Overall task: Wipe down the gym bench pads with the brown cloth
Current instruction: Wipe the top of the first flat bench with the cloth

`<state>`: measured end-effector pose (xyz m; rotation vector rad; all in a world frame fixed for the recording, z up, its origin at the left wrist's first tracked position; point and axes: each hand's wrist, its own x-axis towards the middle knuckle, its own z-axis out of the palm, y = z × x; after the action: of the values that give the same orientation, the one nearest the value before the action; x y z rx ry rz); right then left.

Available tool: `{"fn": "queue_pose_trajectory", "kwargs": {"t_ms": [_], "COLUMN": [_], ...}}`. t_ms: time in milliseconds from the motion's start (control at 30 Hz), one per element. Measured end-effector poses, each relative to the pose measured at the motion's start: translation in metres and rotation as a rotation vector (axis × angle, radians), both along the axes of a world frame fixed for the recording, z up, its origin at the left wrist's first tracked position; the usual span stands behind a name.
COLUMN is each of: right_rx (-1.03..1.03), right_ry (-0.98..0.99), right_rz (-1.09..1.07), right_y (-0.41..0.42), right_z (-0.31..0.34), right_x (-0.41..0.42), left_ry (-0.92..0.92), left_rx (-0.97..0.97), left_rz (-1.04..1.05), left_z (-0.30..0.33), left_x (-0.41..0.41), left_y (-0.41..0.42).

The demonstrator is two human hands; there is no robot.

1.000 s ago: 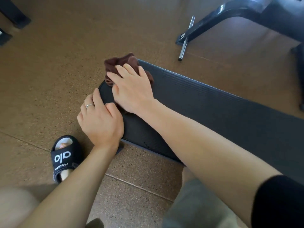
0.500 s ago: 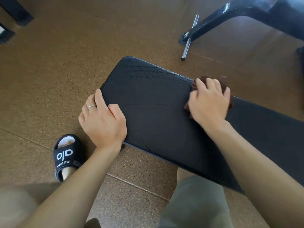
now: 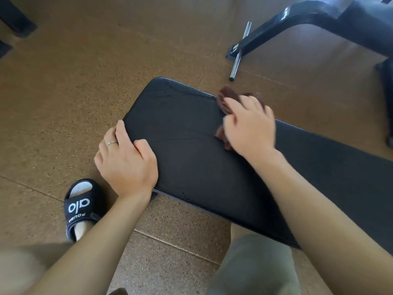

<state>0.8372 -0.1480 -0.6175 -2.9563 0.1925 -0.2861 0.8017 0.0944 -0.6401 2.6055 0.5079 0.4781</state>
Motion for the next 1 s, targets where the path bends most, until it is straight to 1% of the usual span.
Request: {"fn": "queue_pose_trajectory", "kwargs": {"t_ms": [67, 133, 167, 233, 367, 433, 500, 567, 633, 700, 767, 867, 933, 1000], "right_rx": [-0.01, -0.022, -0.027, -0.036, -0.073, -0.113, -0.124, -0.102, -0.071, -0.044, -0.031, -0.084, -0.082, -0.102], "right_ry": [0.066, 0.114, 0.115, 0.11, 0.131, 0.139, 0.119, 0.052, 0.035, 0.064, 0.055, 0.027, 0.04, 0.067], "right_rz": [-0.121, -0.218, -0.23, -0.168, 0.07, 0.161, 0.257, 0.347, 0.408, 0.436, 0.462, 0.435, 0.354, 0.344], "right_y": [-0.024, -0.012, 0.002, 0.04, 0.127, 0.15, 0.144, 0.126, 0.11, 0.1, 0.095, 0.106, 0.131, 0.163], "right_z": [0.003, 0.002, 0.003, 0.004, 0.005, 0.005, 0.003, 0.001, 0.0, 0.001, 0.003, 0.001, 0.002, 0.003], "right_x": [-0.015, -0.008, 0.001, 0.026, 0.079, 0.088, 0.075, 0.039, -0.007, -0.043, -0.045, 0.004, 0.046, 0.076], "left_ry": [-0.003, -0.005, -0.005, -0.002, 0.005, 0.008, 0.001, -0.015, -0.035, -0.047, -0.061, -0.064, -0.069, -0.076], "left_rx": [0.004, 0.014, 0.013, 0.012, 0.021, 0.011, 0.002, -0.016, -0.062, -0.101, -0.11, -0.103, -0.093, -0.094], "left_rz": [-0.002, -0.003, -0.004, 0.002, 0.005, -0.001, 0.01, 0.016, 0.017, 0.012, 0.016, 0.017, 0.019, 0.006], "left_z": [0.0, 0.0, 0.0, 0.0, 0.0, 0.0, 0.0, -0.001, -0.002, -0.002, -0.002, -0.003, -0.004, -0.004], "left_x": [-0.001, -0.001, -0.001, -0.001, -0.001, -0.001, 0.0, 0.0, 0.001, 0.001, 0.0, 0.001, 0.002, 0.001], "left_y": [0.0, 0.0, 0.0, 0.0, 0.001, 0.001, 0.001, 0.002, 0.004, 0.005, 0.005, 0.004, 0.004, 0.005]}}
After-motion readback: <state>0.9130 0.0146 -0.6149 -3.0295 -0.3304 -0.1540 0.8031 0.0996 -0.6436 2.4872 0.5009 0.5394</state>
